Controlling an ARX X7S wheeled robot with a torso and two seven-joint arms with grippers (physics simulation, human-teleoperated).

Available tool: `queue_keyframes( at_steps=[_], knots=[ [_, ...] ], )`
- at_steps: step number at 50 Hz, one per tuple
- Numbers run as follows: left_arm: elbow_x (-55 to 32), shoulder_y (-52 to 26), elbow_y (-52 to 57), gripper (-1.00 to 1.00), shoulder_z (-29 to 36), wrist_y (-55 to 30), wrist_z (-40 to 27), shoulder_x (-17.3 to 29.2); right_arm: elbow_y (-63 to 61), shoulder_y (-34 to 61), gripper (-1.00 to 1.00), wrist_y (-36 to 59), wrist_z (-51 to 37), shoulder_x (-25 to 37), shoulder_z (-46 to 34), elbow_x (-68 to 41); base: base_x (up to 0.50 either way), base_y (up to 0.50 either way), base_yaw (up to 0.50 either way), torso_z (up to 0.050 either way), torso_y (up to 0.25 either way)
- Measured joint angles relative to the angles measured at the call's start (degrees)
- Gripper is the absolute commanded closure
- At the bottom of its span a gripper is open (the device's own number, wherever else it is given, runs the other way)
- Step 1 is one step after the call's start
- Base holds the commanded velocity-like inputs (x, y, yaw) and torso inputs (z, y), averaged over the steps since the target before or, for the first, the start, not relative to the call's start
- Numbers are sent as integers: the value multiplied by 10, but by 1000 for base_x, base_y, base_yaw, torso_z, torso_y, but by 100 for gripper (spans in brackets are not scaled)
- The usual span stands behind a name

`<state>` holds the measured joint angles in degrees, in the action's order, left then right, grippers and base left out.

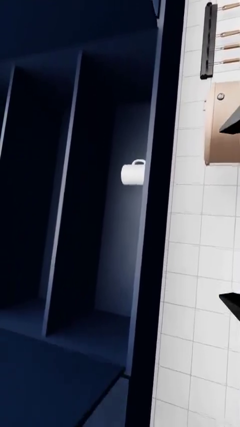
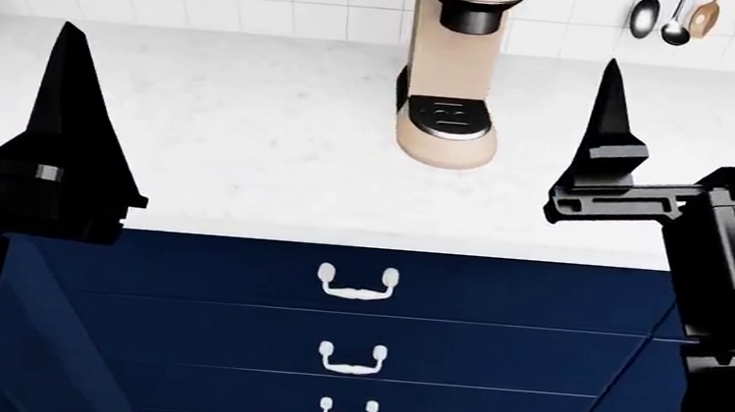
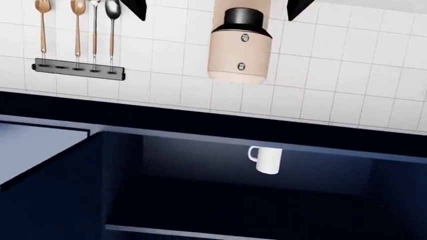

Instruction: Pick the mug from the cabinet, place it under the coffee machine dispenser, and press the start button.

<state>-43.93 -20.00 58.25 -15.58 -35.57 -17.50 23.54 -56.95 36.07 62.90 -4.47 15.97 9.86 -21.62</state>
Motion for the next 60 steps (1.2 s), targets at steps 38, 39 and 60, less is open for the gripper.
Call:
queue_keyframes(
  at_steps=[38, 39, 60],
  knots=[
    [0, 23, -7, -100, 30, 42, -9, 19, 44, 163, -100, 75, -33, 12, -63, -26, 0, 290, 0, 0, 0],
    [1, 24, -8, -100, 31, 44, -8, 19, 55, 185, -100, 80, -33, 11, -69, -26, 0, 0, 0, 0, 0],
    [14, 48, -30, -100, 59, 80, 20, 14, 769, 724, -100, -191, 65, -60, -241, 64, 0, 0, 0, 0, 0]
  ],
)
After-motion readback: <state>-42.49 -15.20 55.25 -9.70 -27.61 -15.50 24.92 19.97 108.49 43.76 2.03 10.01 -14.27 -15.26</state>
